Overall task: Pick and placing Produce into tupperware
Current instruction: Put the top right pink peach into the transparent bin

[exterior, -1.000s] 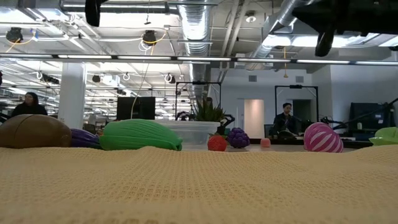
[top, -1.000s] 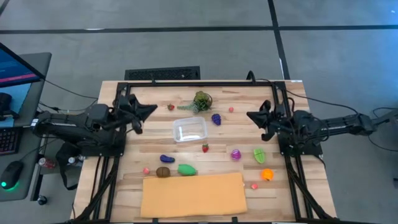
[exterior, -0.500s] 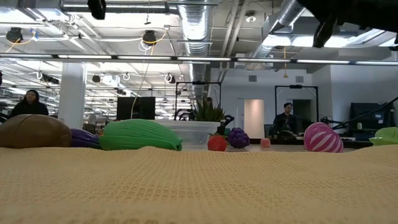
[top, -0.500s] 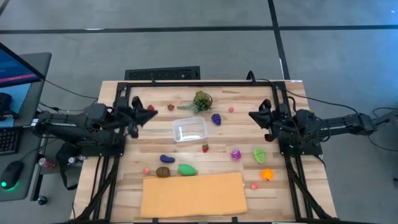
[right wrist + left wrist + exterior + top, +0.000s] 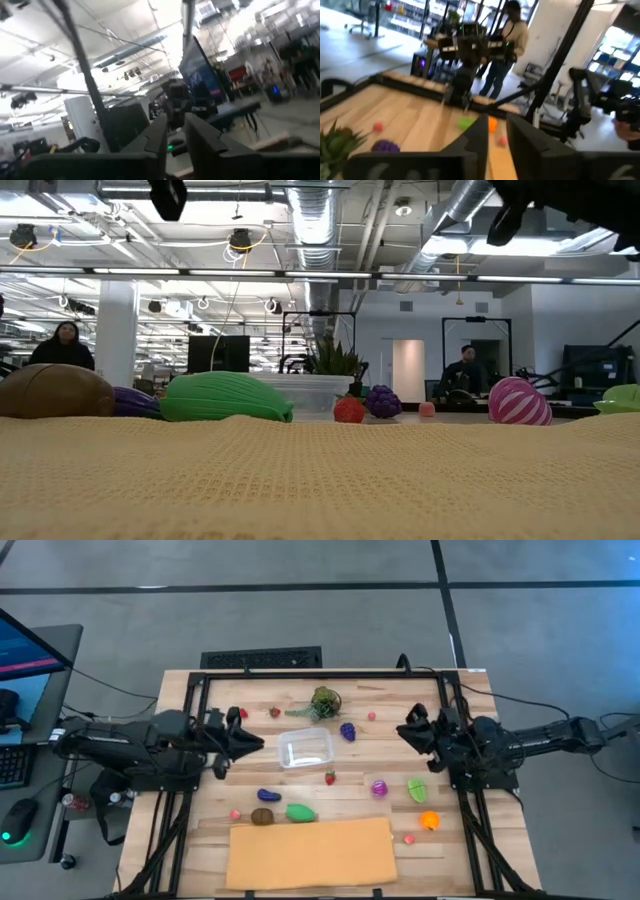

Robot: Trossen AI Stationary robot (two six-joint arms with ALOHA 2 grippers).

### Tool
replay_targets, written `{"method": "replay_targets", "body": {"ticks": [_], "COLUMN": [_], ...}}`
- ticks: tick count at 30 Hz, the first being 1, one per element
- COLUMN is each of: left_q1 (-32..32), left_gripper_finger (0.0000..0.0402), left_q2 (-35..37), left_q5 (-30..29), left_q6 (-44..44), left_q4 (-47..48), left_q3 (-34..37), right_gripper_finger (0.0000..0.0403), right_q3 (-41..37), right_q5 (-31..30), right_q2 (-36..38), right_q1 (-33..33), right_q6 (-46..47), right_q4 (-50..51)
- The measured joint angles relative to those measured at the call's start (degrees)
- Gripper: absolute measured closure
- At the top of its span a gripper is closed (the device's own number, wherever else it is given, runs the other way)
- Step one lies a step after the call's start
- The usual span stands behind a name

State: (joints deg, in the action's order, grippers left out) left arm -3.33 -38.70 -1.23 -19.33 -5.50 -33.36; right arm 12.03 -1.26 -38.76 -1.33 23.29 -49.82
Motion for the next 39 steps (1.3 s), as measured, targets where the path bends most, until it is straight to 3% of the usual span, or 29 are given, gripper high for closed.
{"method": "replay_targets", "body": {"ticks": [6, 12, 18, 29, 32, 39], "left_q1": [0.0, 0.1, 0.1, 0.1, 0.1, 0.1], "left_gripper_finger": [0.0265, 0.0247, 0.0263, 0.0309, 0.0317, 0.0328], "left_q2": [-6.2, -9.2, -8.1, -2.2, -1.1, 0.2], "left_q5": [-4.0, -4.1, -6.8, -10.1, -10.2, -9.6], "left_q6": [-1.1, -1.0, -1.5, -2.3, -2.2, -0.6], "left_q4": [0.0, 3.0, 11.8, 24.1, 24.9, 25.1], "left_q3": [0.0, 0.0, 0.0, 0.0, 0.0, 0.0], "right_gripper_finger": [0.0239, 0.0197, 0.0213, 0.0275, 0.0284, 0.0287], "right_q3": [0.0, 4.1, 13.7, 32.5, 33.8, 33.8], "right_q5": [-0.1, 1.5, 2.9, 2.6, 2.6, 2.7], "right_q2": [-5.3, -9.1, -10.1, -10.1, -10.1, -10.6], "right_q1": [2.1, 2.5, 2.6, 7.3, 8.3, 8.5], "right_q6": [5.9, 5.5, -1.4, -12.2, -13.3, -16.1], "right_q4": [0.3, 5.5, 21.7, 68.9, 73.9, 75.1]}}
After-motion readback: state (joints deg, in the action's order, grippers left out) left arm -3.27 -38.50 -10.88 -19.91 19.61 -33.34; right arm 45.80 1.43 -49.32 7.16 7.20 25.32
